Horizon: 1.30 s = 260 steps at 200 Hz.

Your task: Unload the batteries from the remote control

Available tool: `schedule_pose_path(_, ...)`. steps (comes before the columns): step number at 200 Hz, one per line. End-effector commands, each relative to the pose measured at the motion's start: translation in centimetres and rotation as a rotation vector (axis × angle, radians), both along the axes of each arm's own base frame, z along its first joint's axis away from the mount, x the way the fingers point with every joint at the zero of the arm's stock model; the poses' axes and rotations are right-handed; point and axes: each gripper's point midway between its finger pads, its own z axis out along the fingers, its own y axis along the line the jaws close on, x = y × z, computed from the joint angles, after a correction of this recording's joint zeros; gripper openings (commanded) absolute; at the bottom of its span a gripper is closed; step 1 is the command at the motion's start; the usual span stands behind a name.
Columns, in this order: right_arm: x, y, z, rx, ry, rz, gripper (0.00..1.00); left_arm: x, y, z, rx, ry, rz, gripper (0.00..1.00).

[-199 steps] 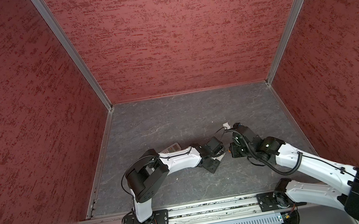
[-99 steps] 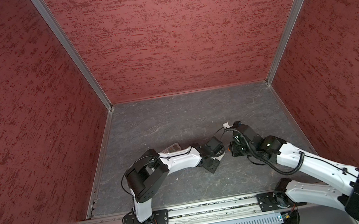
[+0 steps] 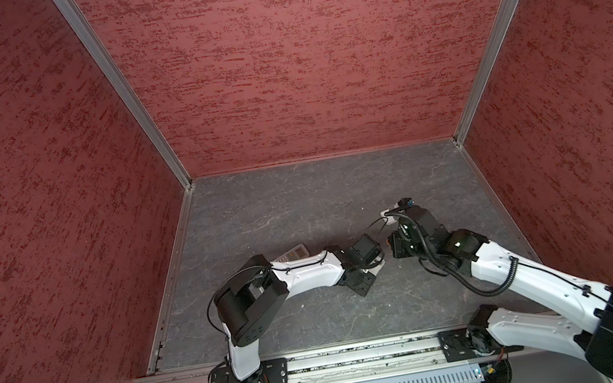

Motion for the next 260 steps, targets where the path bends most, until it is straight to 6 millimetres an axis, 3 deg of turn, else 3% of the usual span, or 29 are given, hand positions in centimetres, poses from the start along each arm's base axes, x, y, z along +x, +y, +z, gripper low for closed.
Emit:
schedule_pose_path(1,1.4,0.5,2.1,0.036,-0.072,-0.007,0.0,-4.3,5.2,-5.6,0.22,0.184,-0.022,0.4)
schedule_pose_path(81,0.8,-0.6,1.8,0.03,-0.075,-0.033,0.0,-2.0,7.1,-4.5,0.251,0.124,0.096,0.67)
schedule_pose_path(135,-0.3,-0.6,1.1,0.043,-0.046,-0.006,0.0,1.2,9.6,-3.9,0.224,0.105,0.301,0.73)
schedule_pose_path(197,-3.2,-0.7,-0.8,0.142,0.024,0.002,0.0,1.9,8.0,-0.5,0.092,0.091,0.36,0.72)
schedule_pose_path(225,-5.1,-1.0,-0.4,0.166,0.02,-0.021,0.0,2.2,7.4,1.8,0.012,0.085,0.397,0.71)
schedule_pose_path(260,-7.1,-0.2,-1.0,0.098,0.034,-0.002,0.0,3.7,6.1,4.1,-0.093,0.076,0.449,0.72)
